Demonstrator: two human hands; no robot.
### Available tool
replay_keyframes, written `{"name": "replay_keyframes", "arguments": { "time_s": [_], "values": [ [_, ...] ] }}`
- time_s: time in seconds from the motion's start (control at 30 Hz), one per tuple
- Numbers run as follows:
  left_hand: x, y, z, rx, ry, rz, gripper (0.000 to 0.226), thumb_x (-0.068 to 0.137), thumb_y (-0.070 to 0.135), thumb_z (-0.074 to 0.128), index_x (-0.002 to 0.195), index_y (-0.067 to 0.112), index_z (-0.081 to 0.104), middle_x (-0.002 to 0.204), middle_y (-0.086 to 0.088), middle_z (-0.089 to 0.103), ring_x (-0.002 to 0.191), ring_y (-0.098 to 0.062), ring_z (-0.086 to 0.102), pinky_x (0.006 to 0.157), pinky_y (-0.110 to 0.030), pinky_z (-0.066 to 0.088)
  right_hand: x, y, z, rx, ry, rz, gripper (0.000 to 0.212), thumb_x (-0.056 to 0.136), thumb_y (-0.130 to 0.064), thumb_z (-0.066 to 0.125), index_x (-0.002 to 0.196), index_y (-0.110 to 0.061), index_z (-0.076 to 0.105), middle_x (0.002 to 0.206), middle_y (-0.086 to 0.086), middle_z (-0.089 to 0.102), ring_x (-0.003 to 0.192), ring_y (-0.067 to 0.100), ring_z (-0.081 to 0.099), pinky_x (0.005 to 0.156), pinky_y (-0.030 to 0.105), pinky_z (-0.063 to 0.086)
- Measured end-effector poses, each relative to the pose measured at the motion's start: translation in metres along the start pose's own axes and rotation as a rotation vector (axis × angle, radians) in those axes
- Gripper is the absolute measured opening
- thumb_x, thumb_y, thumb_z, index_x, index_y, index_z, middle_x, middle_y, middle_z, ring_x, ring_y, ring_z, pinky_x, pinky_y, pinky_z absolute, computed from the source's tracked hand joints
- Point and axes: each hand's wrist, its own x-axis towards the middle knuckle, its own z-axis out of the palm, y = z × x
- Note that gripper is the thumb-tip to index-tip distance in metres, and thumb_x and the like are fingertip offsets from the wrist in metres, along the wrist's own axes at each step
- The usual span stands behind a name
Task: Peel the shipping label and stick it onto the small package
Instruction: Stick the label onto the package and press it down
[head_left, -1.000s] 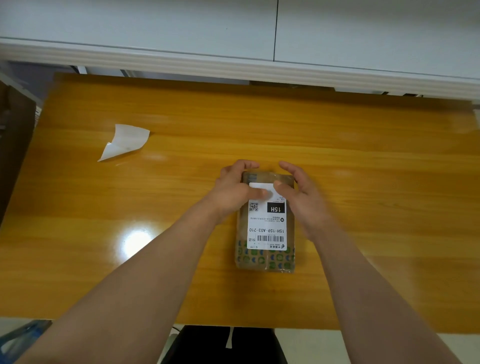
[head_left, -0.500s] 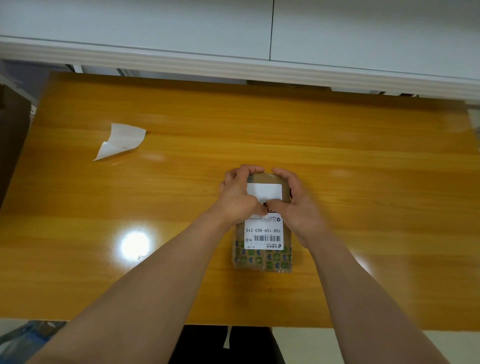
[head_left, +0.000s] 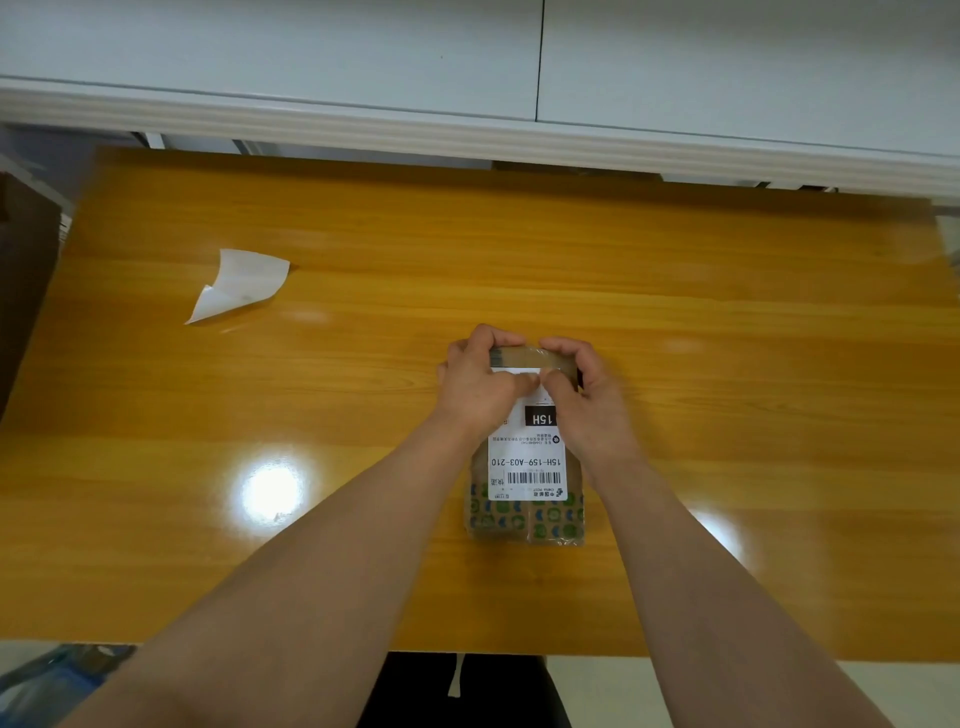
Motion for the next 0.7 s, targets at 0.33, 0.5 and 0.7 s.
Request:
{"name": "replay_keyframes", "arguments": {
  "time_s": [0.33,0.5,0.7],
  "values": [
    [0.013,-0.011,0.008,-0.114,0.032,-0.024,0.039,0.048,0.045,0.072,0.084,0.053,0.061,0.114,-0.004,0.06,0.111,-0.037,0.059,0.09,-0.058,0.053,0.003,-0.005,0.002,-0.016,0.039,0.01,0.029,0.102,-0.016,0.049,0.103,-0.038,0.069,0.104,0.004,0.073,0.093,0.031,0.069,0.078,0.048,0.058],
    [0.012,-0.009,0.005,-0.209,0.067,-0.06,0.035,0.053,0.034,0.079,0.082,0.048,0.064,0.109,-0.008,0.068,0.1,-0.035,0.067,0.081,-0.057,0.058,0.005,-0.014,-0.008,-0.094,-0.062,-0.023,0.031,0.103,-0.028,0.051,0.131,-0.039,0.056,0.12,0.002,0.068,0.098,0.021,0.069,0.077,0.041,0.058],
    [0.017,-0.016,-0.006,-0.271,0.264,-0.136,0.038,0.05,0.043,0.076,0.084,0.05,0.061,0.104,0.002,0.07,0.101,-0.031,0.067,0.082,-0.05,0.059,-0.002,-0.037,-0.017,-0.287,-0.105,-0.002,0.05,0.1,-0.035,0.054,0.149,-0.033,0.039,0.152,-0.002,0.046,0.132,0.015,0.049,0.103,0.037,0.047]
  ]
}}
